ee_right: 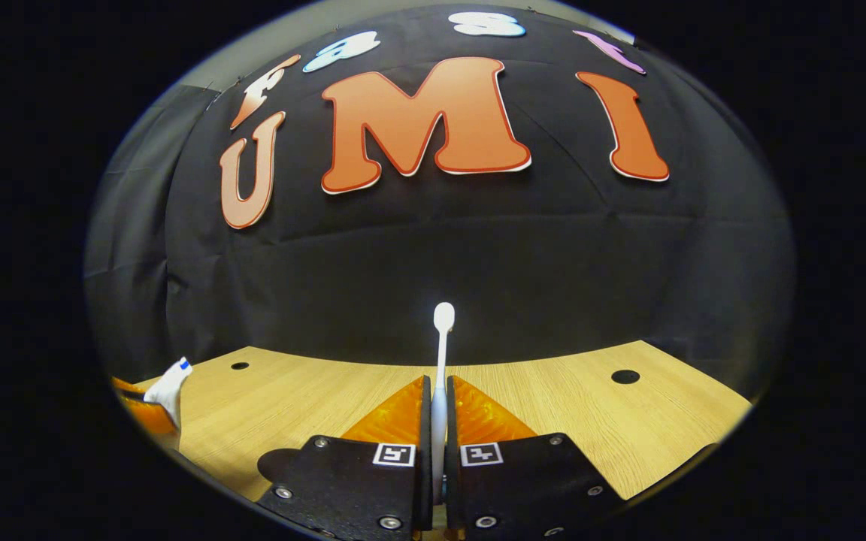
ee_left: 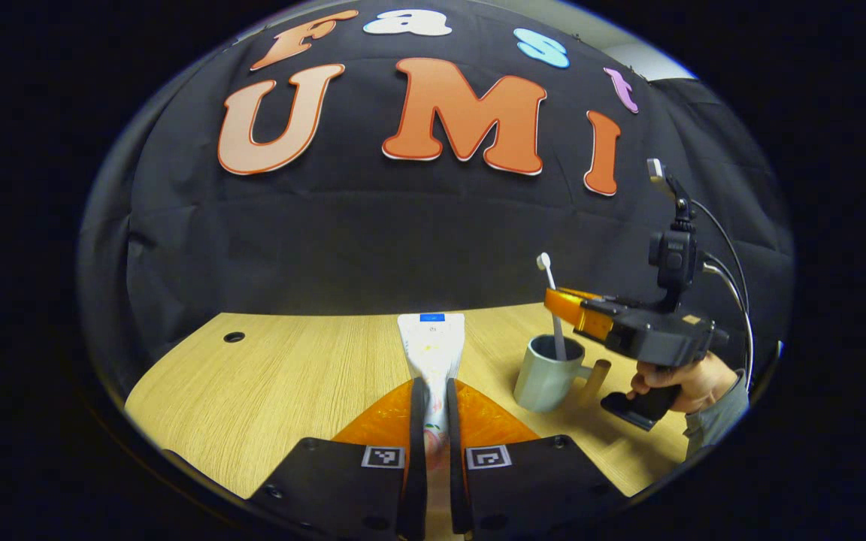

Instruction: Put the toothbrush and toothpaste on the desktop into the cup, then pick up the cup and place it on the coaster on the desktop.

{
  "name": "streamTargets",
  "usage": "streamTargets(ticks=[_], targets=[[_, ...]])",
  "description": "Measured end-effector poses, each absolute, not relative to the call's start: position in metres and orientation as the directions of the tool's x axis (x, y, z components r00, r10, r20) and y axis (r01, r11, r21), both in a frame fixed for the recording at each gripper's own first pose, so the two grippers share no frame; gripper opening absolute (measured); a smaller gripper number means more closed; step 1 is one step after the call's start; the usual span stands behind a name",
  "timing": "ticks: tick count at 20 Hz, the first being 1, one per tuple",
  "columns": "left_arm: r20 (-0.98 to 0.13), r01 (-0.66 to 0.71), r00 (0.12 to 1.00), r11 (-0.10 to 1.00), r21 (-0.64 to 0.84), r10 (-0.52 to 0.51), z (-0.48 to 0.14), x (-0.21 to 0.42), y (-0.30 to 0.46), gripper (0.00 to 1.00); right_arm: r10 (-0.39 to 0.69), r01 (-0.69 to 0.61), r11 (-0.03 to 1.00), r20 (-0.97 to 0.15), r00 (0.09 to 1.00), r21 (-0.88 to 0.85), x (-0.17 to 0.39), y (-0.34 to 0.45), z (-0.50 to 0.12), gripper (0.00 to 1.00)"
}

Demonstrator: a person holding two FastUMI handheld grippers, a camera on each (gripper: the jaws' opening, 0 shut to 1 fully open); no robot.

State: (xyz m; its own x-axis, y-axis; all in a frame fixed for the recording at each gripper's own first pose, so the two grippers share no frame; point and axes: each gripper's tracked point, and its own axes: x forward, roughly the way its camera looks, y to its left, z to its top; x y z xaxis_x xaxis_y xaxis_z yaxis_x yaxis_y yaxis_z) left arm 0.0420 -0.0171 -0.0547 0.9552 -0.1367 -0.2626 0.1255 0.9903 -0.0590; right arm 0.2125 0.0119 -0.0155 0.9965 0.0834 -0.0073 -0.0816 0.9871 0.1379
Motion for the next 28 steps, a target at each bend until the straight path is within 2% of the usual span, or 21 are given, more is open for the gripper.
streamTargets(ticks=[3, 10, 16, 18, 19, 21, 24, 28], targets=[[-0.208, 0.133, 0.967, 0.988, -0.074, -0.146, -0.044, 0.050, -0.030, 0.15, 0.088, -0.084, 0.984, -0.015, 0.996, 0.158, 0.206, 0.009, -0.017, 0.08], [-0.126, 0.148, 0.978, 0.980, -0.134, -0.165, -0.024, 0.075, -0.068, 0.16, 0.097, -0.080, 0.991, -0.171, 0.981, 0.106, 0.188, 0.004, -0.056, 0.09], [-0.040, 0.186, 0.979, 0.960, -0.210, -0.199, -0.017, 0.104, -0.100, 0.16, 0.160, -0.111, 0.969, -0.222, 0.962, 0.221, 0.165, -0.006, -0.060, 0.13], [-0.008, 0.199, 0.978, 0.952, -0.234, -0.207, -0.013, 0.111, -0.109, 0.16, 0.148, -0.097, 0.973, -0.241, 0.959, 0.211, 0.155, -0.018, -0.066, 0.24], [0.010, 0.209, 0.977, 0.947, -0.243, -0.212, -0.010, 0.117, -0.114, 0.16, 0.138, -0.089, 0.975, -0.245, 0.960, 0.203, 0.150, -0.026, -0.067, 0.34], [0.051, 0.220, 0.975, 0.943, -0.248, -0.214, -0.004, 0.125, -0.122, 0.16, 0.128, -0.075, 0.974, -0.249, 0.960, 0.213, 0.140, -0.040, -0.068, 0.46], [0.111, 0.238, 0.970, 0.939, -0.248, -0.216, 0.006, 0.136, -0.132, 0.15, 0.127, -0.066, 0.965, -0.234, 0.964, 0.254, 0.125, -0.057, -0.064, 0.55], [0.136, 0.236, 0.969, 0.929, -0.285, -0.205, 0.006, 0.153, -0.142, 0.15, 0.104, -0.047, 0.968, -0.224, 0.969, 0.245, 0.108, -0.079, -0.069, 0.65]])
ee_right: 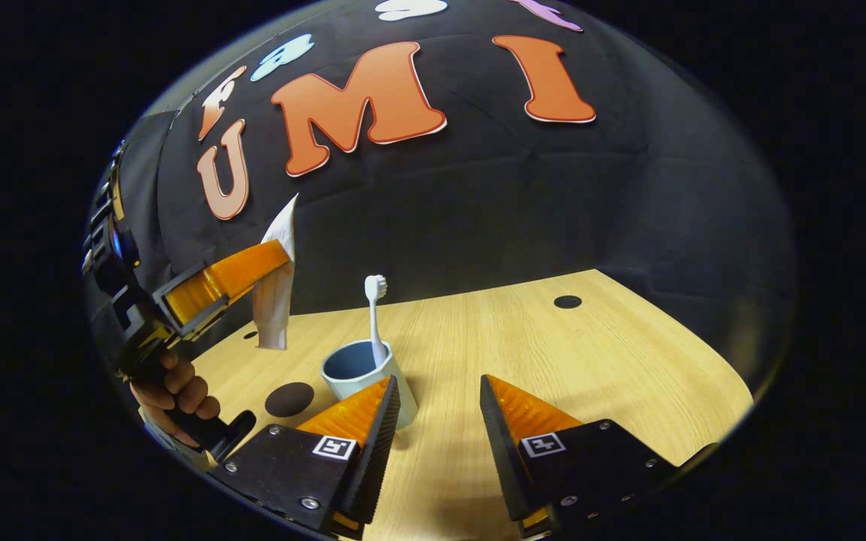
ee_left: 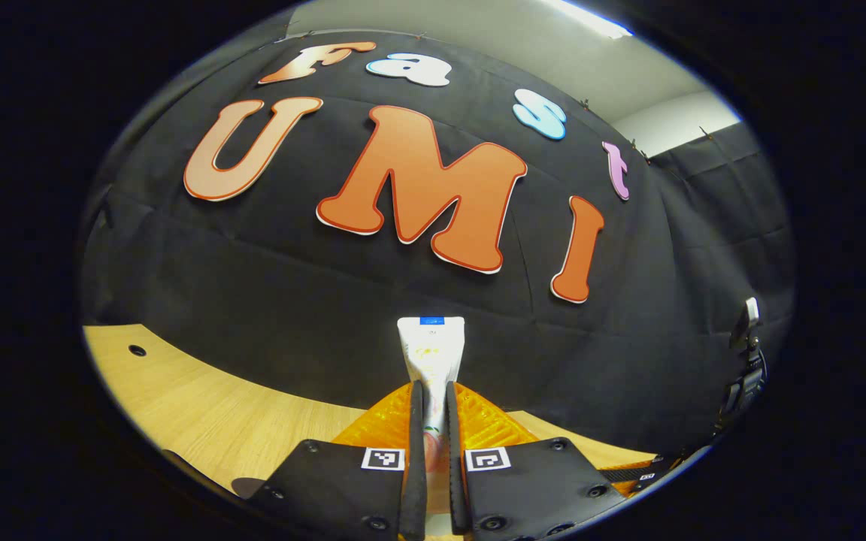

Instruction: Put the toothbrush and toothpaste on the desktop into the cup, then pick up the cup and place it on the coaster on the desktop.

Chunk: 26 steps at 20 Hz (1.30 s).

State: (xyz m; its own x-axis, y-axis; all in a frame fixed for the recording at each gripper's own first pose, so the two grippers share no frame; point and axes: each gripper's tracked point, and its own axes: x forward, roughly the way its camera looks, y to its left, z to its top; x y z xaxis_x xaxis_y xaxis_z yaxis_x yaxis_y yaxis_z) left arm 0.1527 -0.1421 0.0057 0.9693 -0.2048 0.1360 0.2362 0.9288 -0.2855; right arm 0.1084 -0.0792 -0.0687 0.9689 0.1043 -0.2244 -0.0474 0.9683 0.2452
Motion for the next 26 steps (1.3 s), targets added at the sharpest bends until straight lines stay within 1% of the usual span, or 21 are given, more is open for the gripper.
streamTargets(ticks=[2, 4, 9, 13, 14, 16, 21, 26], targets=[[0.141, 0.238, 0.969, 0.926, -0.294, -0.204, 0.001, 0.159, -0.146, 0.15, 0.098, -0.041, 0.971, -0.232, 0.968, 0.237, 0.104, -0.086, -0.074, 0.69], [0.121, 0.230, 0.972, 0.929, -0.291, -0.203, -0.007, 0.168, -0.152, 0.15, 0.086, -0.030, 0.973, -0.239, 0.967, 0.229, 0.101, -0.092, -0.077, 0.72], [0.081, 0.242, 0.970, 0.922, -0.303, -0.228, -0.027, 0.183, -0.172, 0.15, 0.101, -0.048, 0.973, -0.229, 0.968, 0.224, 0.093, -0.096, -0.076, 0.74], [0.058, 0.246, 0.969, 0.917, -0.313, -0.240, -0.039, 0.188, -0.186, 0.15, 0.098, -0.042, 0.972, -0.235, 0.967, 0.233, 0.091, -0.098, -0.080, 0.74], [0.053, 0.242, 0.970, 0.919, -0.310, -0.237, -0.042, 0.189, -0.187, 0.17, 0.099, -0.042, 0.971, -0.236, 0.967, 0.236, 0.091, -0.099, -0.081, 0.74], [0.047, 0.237, 0.971, 0.923, -0.304, -0.234, -0.047, 0.192, -0.189, 0.16, 0.100, -0.041, 0.970, -0.238, 0.966, 0.241, 0.092, -0.099, -0.082, 0.74], [-0.017, 0.223, 0.971, 0.922, -0.318, -0.241, -0.070, 0.192, -0.193, 0.15, 0.113, -0.049, 0.967, -0.247, 0.963, 0.251, 0.092, -0.096, -0.088, 0.74], [-0.055, 0.223, 0.967, 0.927, -0.302, -0.251, -0.075, 0.185, -0.186, 0.22, 0.120, -0.053, 0.964, -0.251, 0.960, 0.261, 0.090, -0.092, -0.089, 0.74]])
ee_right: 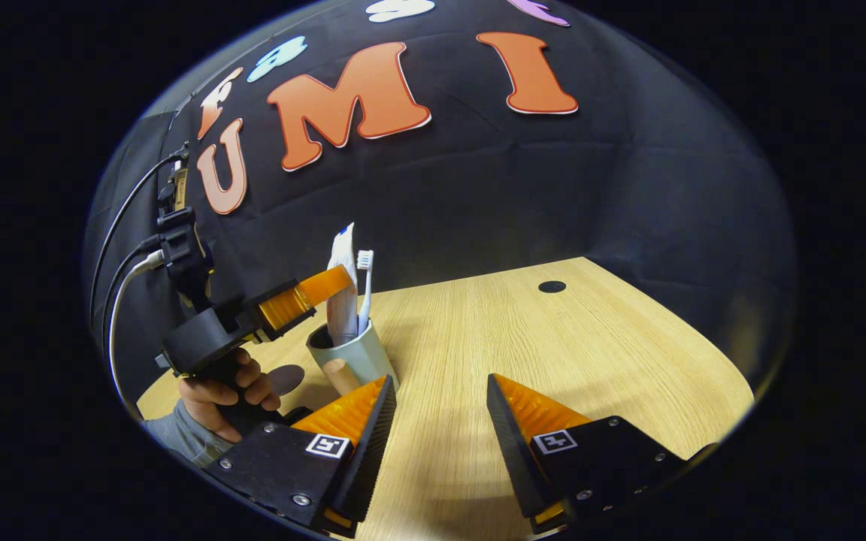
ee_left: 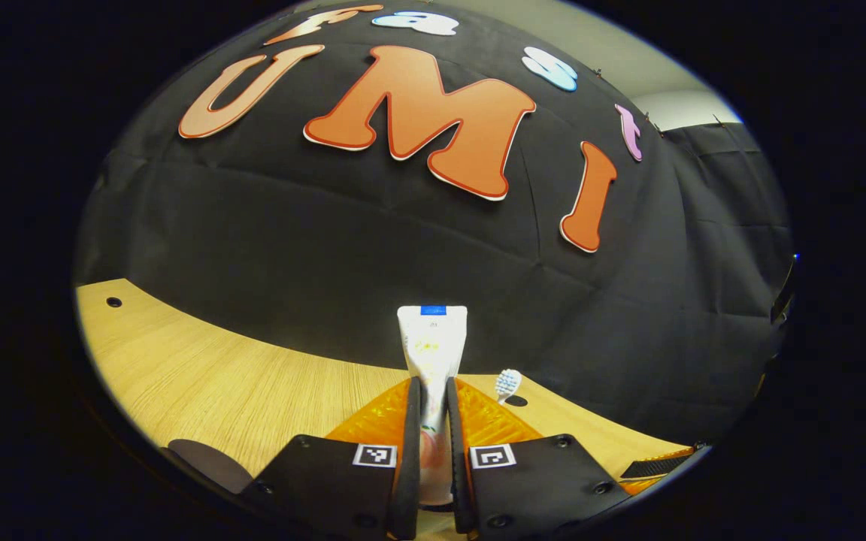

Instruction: Put the toothbrush and toothpaste on the desktop into the cup, then pick up the cup and place it on the coaster on the desktop.

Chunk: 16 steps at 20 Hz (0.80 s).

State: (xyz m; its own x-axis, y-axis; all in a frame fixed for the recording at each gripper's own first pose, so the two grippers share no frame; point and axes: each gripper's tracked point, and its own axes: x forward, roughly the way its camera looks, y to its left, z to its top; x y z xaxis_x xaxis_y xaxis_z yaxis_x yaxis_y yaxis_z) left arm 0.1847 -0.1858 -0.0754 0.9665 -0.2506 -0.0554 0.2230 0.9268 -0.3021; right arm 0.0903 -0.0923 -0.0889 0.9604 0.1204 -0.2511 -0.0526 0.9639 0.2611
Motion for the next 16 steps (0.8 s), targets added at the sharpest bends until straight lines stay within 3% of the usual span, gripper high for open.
streamTargets(ticks=[4, 6, 8, 10, 15, 16], targets=[[-0.028, 0.269, 0.957, 0.922, -0.280, -0.288, -0.061, 0.175, -0.187, 0.25, 0.137, -0.069, 0.961, -0.242, 0.960, 0.269, 0.088, -0.083, -0.084, 0.74], [-0.002, 0.281, 0.957, 0.930, -0.239, -0.290, -0.049, 0.165, -0.186, 0.20, 0.149, -0.082, 0.960, -0.241, 0.959, 0.268, 0.087, -0.076, -0.083, 0.74], [0.007, 0.305, 0.950, 0.925, -0.225, -0.311, -0.043, 0.152, -0.185, 0.21, 0.168, -0.101, 0.959, -0.244, 0.955, 0.265, 0.086, -0.066, -0.082, 0.74], [0.012, 0.315, 0.947, 0.923, -0.223, -0.320, -0.036, 0.144, -0.180, 0.27, 0.194, -0.128, 0.957, -0.248, 0.949, 0.262, 0.085, -0.054, -0.079, 0.74], [0.007, 0.326, 0.944, 0.929, -0.173, -0.330, -0.027, 0.124, -0.160, 0.76, 0.226, -0.173, 0.961, -0.256, 0.940, 0.214, 0.087, -0.031, -0.071, 0.74], [-0.001, 0.319, 0.946, 0.935, -0.158, -0.323, -0.026, 0.120, -0.154, 0.79, 0.228, -0.178, 0.962, -0.258, 0.939, 0.205, 0.089, -0.029, -0.070, 0.74]])
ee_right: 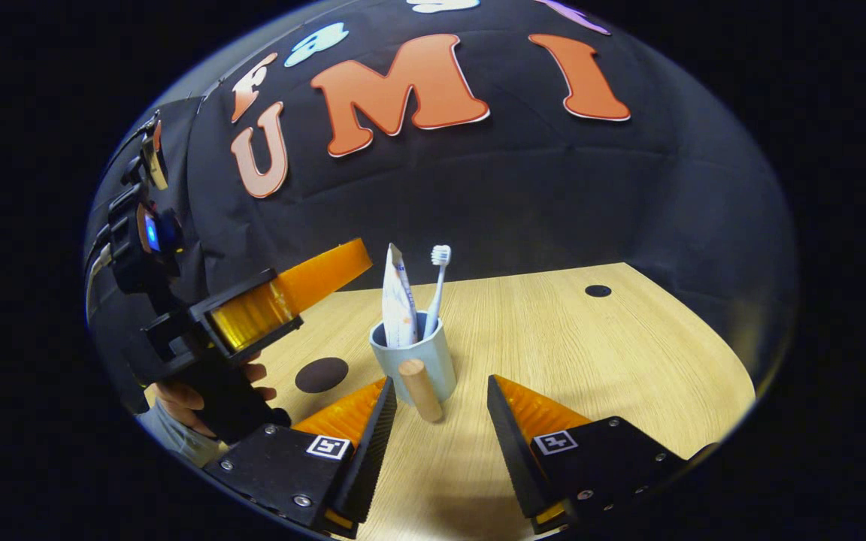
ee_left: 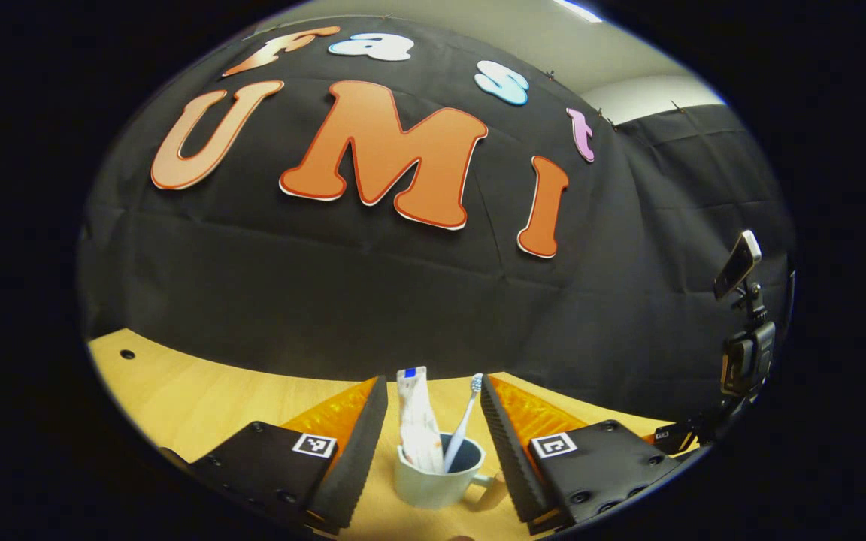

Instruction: Put the toothbrush and toothpaste on the desktop into the cup, then pick up the cup and place it on the coaster on the desktop.

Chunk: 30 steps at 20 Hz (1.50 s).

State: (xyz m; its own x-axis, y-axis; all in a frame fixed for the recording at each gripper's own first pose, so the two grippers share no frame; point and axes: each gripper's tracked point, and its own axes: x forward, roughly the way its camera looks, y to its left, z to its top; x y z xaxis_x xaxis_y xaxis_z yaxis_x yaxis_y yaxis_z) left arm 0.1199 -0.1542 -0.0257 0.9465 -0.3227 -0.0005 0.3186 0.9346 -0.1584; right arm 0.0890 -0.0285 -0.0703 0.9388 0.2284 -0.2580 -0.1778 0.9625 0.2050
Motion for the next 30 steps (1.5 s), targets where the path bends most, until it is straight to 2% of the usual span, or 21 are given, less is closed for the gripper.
streamTargets(ticks=[2, 3, 10, 17, 22, 26, 30], targets=[[-0.015, 0.302, 0.952, 0.944, -0.133, -0.307, -0.024, 0.111, -0.140, 0.91, 0.236, -0.186, 0.962, -0.268, 0.934, 0.198, 0.095, -0.024, -0.070, 0.74], [-0.021, 0.296, 0.954, 0.947, -0.126, -0.300, -0.023, 0.106, -0.132, 0.93, 0.241, -0.189, 0.962, -0.284, 0.928, 0.198, 0.098, -0.022, -0.073, 0.74], [-0.055, 0.250, 0.965, 0.965, -0.082, -0.255, -0.027, 0.081, -0.085, 0.93, 0.263, -0.229, 0.964, -0.398, 0.879, 0.132, 0.116, -0.006, -0.077, 0.74], [-0.101, 0.157, 0.981, 0.984, -0.085, -0.165, -0.042, 0.067, -0.038, 0.96, 0.240, -0.248, 0.967, -0.524, 0.817, 0.057, 0.136, 0.006, -0.088, 0.74], [-0.092, 0.167, 0.980, 0.982, -0.082, -0.175, -0.055, 0.065, -0.022, 0.97, 0.229, -0.265, 0.964, -0.577, 0.784, 0.022, 0.147, 0.012, -0.089, 0.74], [-0.095, 0.162, 0.980, 0.978, -0.128, -0.175, -0.066, 0.069, -0.014, 0.96, 0.194, -0.268, 0.963, -0.632, 0.750, -0.021, 0.152, 0.011, -0.099, 0.70], [-0.123, 0.150, 0.978, 0.977, -0.151, -0.169, -0.079, 0.069, -0.005, 0.97, 0.215, -0.256, 0.966, -0.686, 0.695, 0.044, 0.153, 0.014, -0.118, 0.63]])
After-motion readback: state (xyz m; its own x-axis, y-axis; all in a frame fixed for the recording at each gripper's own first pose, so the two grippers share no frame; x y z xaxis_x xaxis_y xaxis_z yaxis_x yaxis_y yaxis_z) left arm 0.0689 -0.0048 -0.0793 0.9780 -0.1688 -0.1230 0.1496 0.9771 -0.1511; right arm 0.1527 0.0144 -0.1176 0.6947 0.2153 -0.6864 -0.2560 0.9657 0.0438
